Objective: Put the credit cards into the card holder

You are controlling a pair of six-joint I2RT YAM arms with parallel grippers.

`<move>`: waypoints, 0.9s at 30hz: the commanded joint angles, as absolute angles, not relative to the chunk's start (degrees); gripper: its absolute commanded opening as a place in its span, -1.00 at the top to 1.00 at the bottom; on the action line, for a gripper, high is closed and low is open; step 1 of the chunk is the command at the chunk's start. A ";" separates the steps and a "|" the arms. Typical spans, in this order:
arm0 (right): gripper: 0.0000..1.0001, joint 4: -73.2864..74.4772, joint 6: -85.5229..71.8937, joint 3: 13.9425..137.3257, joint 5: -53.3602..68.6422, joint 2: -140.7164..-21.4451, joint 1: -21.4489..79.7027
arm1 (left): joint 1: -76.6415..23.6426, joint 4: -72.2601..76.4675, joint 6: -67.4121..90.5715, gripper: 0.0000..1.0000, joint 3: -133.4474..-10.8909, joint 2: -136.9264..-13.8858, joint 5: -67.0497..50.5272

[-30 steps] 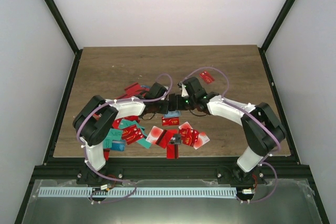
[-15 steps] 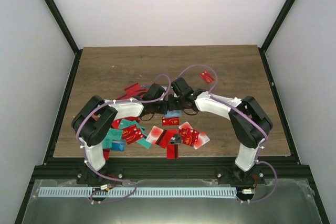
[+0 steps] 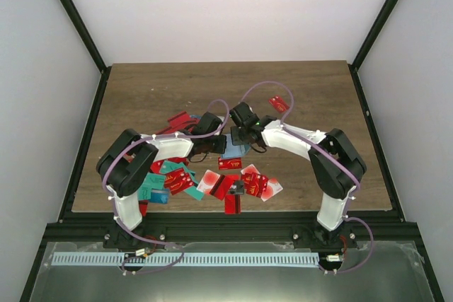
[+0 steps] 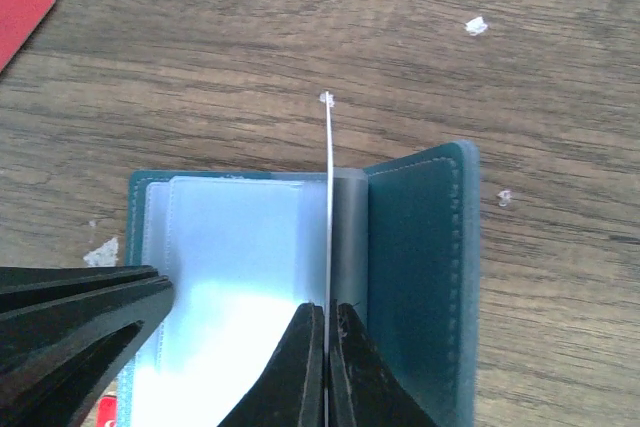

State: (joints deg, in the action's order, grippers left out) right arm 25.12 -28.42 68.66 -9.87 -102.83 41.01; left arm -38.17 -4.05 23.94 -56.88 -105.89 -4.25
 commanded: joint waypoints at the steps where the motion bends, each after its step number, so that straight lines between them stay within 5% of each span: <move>1: 0.99 26.94 -26.59 70.40 -12.91 -102.66 40.80 | -37.71 -5.27 23.73 0.87 -55.99 -105.99 -2.72; 27: 0.99 12.06 -29.02 57.45 16.19 -97.97 26.72 | -37.70 -6.37 23.91 0.89 -56.38 -107.13 -1.45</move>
State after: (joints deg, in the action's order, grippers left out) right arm 13.82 -28.21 58.57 12.47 -99.94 28.53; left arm -38.17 -4.12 23.90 -56.88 -105.89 -2.94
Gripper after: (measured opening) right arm 0.020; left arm 0.056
